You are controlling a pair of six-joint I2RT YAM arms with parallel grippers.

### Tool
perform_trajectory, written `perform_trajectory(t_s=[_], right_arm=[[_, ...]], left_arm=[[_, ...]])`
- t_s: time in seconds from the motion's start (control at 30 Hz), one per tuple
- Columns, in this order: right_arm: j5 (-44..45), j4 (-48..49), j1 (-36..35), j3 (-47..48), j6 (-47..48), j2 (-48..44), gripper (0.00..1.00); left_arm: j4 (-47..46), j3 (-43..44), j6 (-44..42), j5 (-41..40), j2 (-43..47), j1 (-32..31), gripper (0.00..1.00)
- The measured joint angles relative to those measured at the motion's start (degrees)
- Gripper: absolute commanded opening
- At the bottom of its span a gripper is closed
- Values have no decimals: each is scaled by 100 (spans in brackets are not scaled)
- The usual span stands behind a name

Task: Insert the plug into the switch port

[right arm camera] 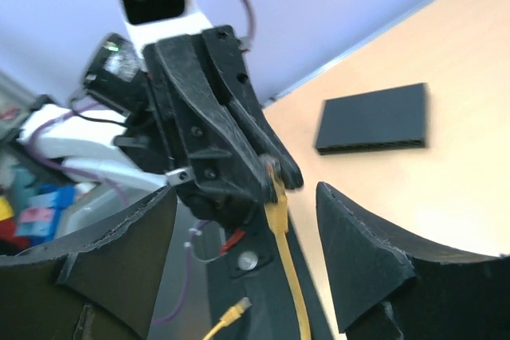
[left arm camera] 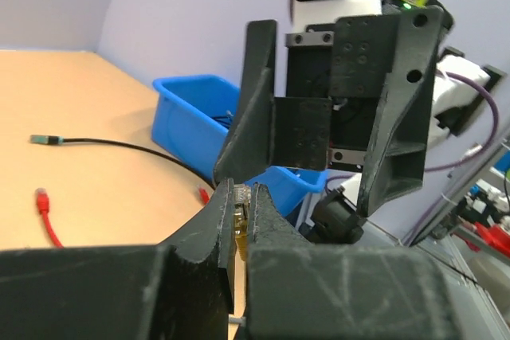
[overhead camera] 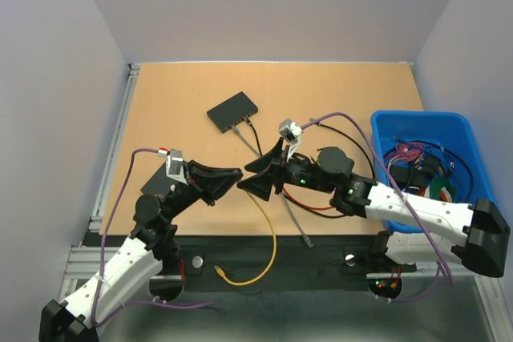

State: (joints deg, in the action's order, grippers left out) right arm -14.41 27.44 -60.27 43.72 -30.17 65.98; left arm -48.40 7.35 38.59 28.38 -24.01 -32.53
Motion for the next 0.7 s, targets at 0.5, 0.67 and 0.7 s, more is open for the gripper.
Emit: perform_trajectory(t_s=[0.5, 0.67, 0.7], right_arm=[[3320, -2153, -890, 848, 1266, 85, 68], [4096, -2291, -1499, 1237, 1698, 498, 64], [4186, -2299, -1576, 1311, 1786, 605, 63]], left_arm=[[2756, 1429, -42, -1891, -345, 2, 0], [3252, 1600, 57, -2208, -498, 2, 0], [3289, 1606, 85, -2240, -538, 2, 0]])
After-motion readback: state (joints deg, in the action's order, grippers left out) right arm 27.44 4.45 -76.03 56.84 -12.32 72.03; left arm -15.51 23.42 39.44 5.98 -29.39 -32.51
